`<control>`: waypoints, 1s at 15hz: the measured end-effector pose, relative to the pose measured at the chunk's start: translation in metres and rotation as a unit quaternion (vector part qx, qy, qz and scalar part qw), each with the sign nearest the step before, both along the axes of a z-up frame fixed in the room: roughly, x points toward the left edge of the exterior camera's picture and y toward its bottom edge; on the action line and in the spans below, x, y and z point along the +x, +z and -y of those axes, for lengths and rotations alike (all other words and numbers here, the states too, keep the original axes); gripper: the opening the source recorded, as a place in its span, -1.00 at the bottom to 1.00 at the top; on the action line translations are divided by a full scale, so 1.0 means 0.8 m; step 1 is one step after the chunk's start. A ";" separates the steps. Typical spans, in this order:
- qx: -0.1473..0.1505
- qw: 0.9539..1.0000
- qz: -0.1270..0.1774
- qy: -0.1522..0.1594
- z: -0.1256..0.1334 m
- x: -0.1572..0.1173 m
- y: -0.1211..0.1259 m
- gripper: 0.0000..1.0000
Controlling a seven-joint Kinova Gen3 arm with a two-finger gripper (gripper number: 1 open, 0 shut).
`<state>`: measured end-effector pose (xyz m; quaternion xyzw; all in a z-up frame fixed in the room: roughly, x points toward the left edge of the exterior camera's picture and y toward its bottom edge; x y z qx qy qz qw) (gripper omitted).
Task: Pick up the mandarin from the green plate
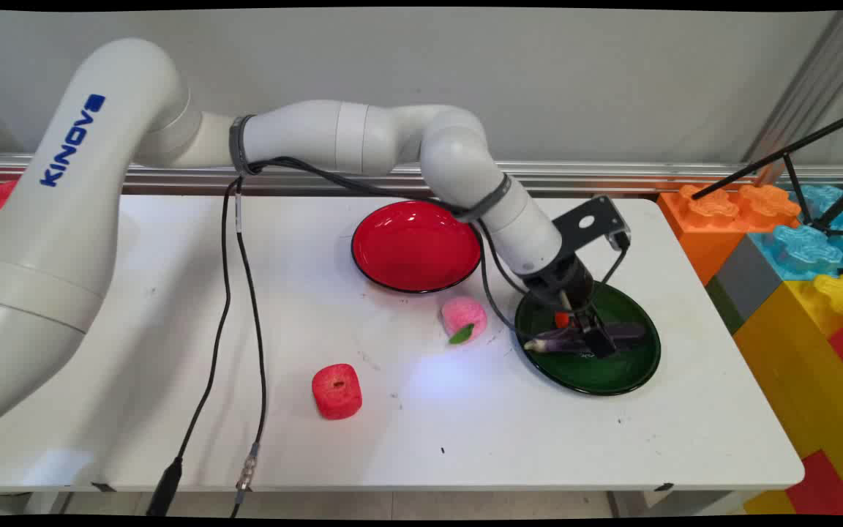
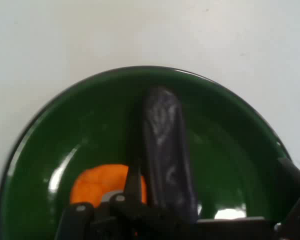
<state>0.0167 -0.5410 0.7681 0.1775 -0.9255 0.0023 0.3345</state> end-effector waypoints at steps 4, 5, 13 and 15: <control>-0.025 1.000 0.011 0.010 0.024 0.019 0.022 1.00; -0.029 0.999 0.016 0.013 0.030 0.025 0.025 1.00; -0.024 0.999 0.021 0.031 0.055 0.030 0.016 1.00; -0.022 0.999 0.020 0.034 0.060 0.028 0.011 1.00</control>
